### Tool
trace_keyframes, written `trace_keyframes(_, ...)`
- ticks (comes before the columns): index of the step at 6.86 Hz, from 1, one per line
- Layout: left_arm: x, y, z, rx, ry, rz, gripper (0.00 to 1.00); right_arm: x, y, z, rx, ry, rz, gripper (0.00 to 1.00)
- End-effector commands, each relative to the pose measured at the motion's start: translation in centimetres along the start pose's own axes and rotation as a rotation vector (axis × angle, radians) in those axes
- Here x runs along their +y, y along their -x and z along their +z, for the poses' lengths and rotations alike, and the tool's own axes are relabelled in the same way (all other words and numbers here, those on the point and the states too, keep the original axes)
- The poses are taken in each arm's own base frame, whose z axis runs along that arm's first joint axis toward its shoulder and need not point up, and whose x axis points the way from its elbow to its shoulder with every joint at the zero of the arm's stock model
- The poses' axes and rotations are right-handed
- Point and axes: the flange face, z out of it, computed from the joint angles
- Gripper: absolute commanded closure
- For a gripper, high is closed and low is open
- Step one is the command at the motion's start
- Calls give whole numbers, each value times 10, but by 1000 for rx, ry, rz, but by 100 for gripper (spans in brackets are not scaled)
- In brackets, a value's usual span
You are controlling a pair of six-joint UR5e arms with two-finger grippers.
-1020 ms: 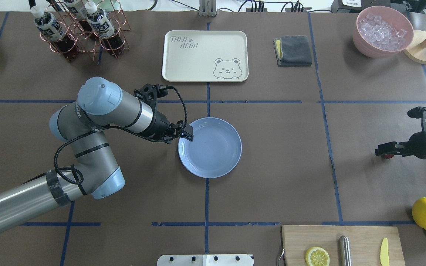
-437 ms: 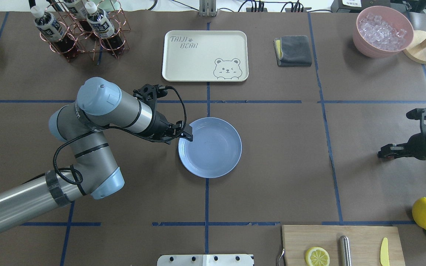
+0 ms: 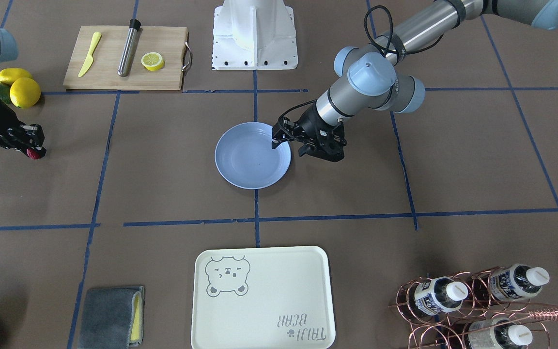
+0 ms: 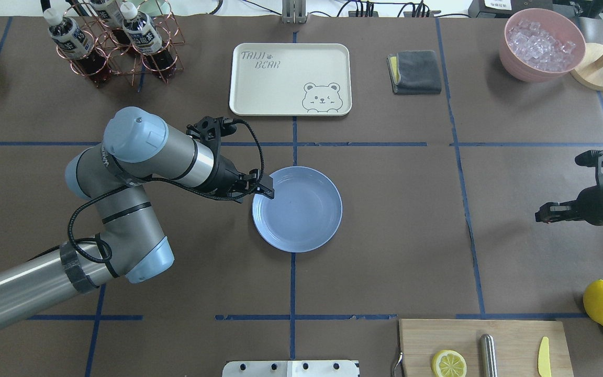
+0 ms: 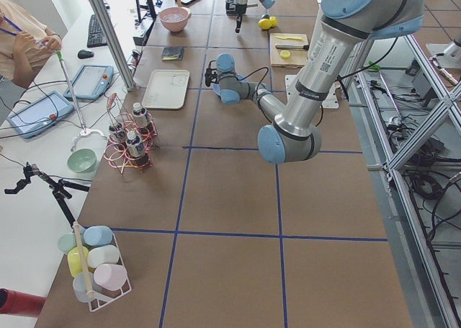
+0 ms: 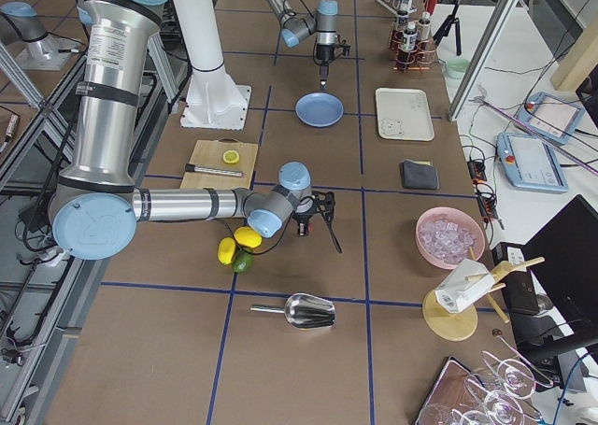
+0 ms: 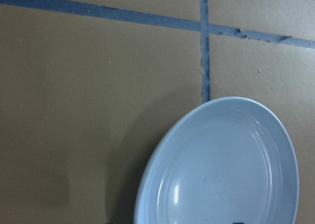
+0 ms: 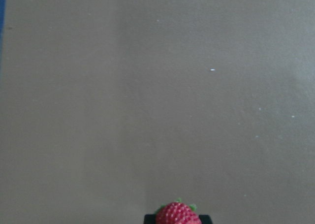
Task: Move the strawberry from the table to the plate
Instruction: 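Raise the left gripper off the plate while the right carries the strawberry over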
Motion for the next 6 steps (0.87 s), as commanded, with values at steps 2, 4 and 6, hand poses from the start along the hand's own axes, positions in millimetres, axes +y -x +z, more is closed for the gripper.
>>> trace_keyframes(2, 5, 13, -44, 23, -33, 6, 16, -21, 81, -27, -118, -38, 131, 100)
trace_keyframes(4, 6, 55, -99, -1, -90, -24, 16, -50, 216, -18, -180, -33, 253, 100)
trace_keyframes(6, -9, 93, -148, -47, -164, -44, 16, -43, 365, -14, -173, -29, 333, 100)
